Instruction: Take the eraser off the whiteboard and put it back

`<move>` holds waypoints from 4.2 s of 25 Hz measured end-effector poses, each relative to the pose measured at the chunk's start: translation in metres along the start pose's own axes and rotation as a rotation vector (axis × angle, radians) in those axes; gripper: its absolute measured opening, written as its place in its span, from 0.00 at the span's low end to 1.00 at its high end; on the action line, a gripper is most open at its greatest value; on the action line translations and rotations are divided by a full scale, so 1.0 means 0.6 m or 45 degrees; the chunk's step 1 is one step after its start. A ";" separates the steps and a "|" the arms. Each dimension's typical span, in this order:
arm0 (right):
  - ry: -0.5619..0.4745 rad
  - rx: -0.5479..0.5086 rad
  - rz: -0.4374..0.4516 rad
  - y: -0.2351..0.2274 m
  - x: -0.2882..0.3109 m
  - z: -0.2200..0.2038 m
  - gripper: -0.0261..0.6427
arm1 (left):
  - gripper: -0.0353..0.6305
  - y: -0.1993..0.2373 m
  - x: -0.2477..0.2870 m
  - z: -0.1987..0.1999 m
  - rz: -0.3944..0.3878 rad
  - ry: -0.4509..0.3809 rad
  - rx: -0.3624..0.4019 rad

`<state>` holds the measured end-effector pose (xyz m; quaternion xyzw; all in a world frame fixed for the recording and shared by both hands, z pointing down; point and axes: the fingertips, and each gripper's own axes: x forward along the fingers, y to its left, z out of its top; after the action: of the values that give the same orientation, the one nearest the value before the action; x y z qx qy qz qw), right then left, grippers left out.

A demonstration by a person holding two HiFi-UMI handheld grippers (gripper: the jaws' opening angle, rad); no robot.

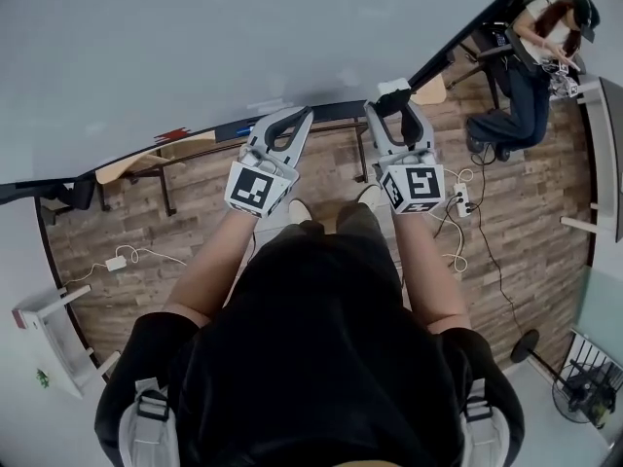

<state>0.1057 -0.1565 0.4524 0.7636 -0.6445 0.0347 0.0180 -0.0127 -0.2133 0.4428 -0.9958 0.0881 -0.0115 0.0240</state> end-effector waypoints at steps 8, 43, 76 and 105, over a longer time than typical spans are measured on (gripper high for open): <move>-0.010 -0.001 -0.085 0.015 0.052 -0.076 0.37 | 0.05 0.040 0.007 -0.073 0.006 0.014 -0.058; -0.032 0.006 -0.207 -0.005 0.106 -0.187 0.37 | 0.05 0.026 0.018 -0.168 0.047 0.081 -0.127; -0.071 -0.014 0.192 0.081 -0.022 0.037 0.45 | 0.05 0.003 -0.034 0.016 -0.076 0.051 -0.064; -0.232 0.024 0.355 0.156 -0.124 0.155 0.04 | 0.05 -0.086 -0.078 0.126 -0.223 -0.024 -0.045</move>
<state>0.0038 -0.1060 0.3527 0.6668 -0.7429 -0.0265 -0.0527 -0.0476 -0.1511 0.3691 -1.0000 0.0006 -0.0025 0.0063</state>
